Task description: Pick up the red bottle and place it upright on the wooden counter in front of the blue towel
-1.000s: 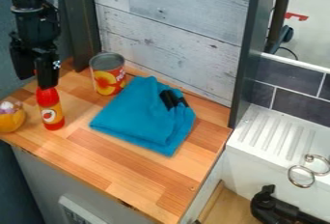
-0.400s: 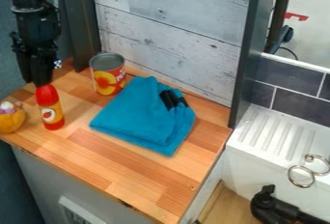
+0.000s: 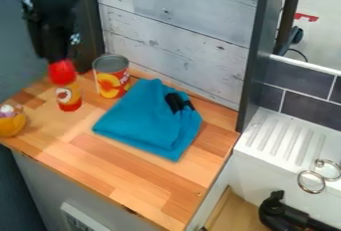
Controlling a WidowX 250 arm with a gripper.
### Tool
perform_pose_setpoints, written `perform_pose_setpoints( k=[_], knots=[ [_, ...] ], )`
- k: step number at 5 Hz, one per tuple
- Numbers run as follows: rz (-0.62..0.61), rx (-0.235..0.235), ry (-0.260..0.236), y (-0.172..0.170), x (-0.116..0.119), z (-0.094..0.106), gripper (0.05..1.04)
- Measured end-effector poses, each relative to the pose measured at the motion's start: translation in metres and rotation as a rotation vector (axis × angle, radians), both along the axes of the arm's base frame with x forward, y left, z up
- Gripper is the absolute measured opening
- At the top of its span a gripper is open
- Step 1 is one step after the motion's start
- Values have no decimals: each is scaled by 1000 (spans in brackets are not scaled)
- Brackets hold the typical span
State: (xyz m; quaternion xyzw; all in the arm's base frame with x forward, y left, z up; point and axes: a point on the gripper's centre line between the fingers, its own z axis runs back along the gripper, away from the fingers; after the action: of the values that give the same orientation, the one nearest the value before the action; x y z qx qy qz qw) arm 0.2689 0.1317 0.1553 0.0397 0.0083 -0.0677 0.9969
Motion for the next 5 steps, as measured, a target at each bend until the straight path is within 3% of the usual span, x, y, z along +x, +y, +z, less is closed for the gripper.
perform_pose_setpoints(
  k=[1, 2, 3, 4, 5],
  knots=[
    [-20, -38, 34, -20, -22, 4, 332],
    [-80, -111, 84, -46, -30, -14, 333],
    [-192, -144, 85, -75, -25, -49, 333],
    [-252, -140, 28, -90, -14, -59, 333],
    [-312, -151, 14, -107, -8, -63, 333]
  ],
)
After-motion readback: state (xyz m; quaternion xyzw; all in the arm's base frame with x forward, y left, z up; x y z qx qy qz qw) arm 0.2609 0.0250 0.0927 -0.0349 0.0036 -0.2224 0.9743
